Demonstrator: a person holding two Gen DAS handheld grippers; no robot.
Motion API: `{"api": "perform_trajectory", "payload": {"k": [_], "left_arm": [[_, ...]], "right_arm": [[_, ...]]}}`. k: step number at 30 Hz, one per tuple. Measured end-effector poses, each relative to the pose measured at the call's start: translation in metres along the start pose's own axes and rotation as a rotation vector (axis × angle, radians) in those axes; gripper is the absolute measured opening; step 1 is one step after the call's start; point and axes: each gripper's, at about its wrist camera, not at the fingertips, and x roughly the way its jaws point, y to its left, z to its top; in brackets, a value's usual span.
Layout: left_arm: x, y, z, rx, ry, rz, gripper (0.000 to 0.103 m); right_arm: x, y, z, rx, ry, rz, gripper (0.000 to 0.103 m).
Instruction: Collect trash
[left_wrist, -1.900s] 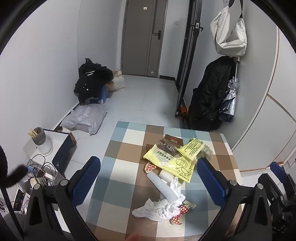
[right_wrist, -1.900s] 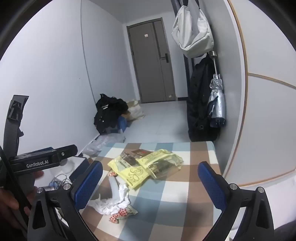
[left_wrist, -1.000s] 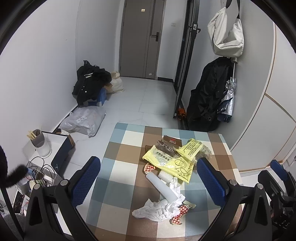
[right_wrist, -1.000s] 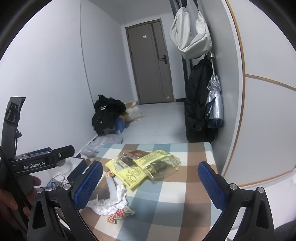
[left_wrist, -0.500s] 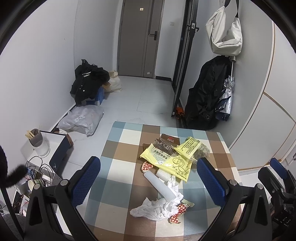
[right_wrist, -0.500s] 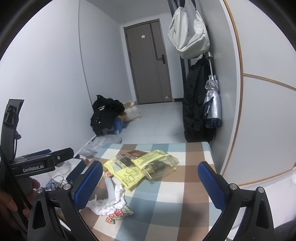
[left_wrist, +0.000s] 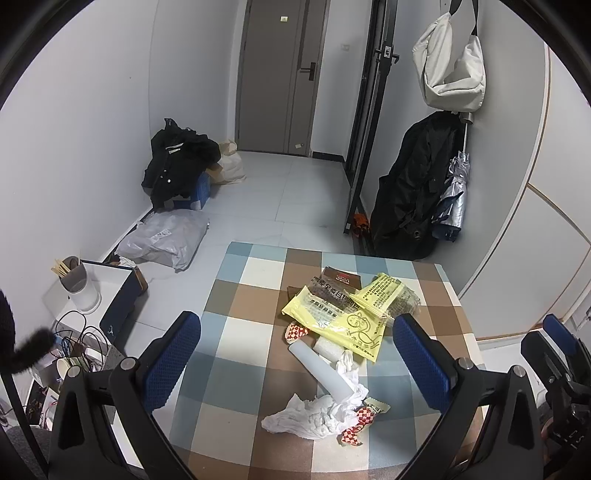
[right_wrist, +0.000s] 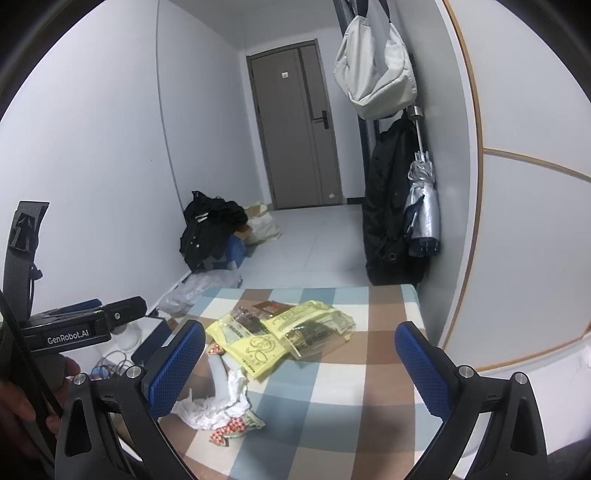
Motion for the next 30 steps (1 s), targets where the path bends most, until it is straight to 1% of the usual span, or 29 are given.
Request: {"api": "perform_trajectory", "payload": {"k": [20, 30], "left_arm": [[0.001, 0.0, -0.001, -0.015, 0.012, -0.015, 0.102], [0.013, 0.004, -0.001, -0.014, 0.061, -0.059, 0.102]], "right_arm": [[-0.004, 0.003, 0.0, -0.01, -0.011, -0.004, 0.103], [0.005, 0.005, 0.0, -0.015, 0.026, 0.013, 0.103]]}}
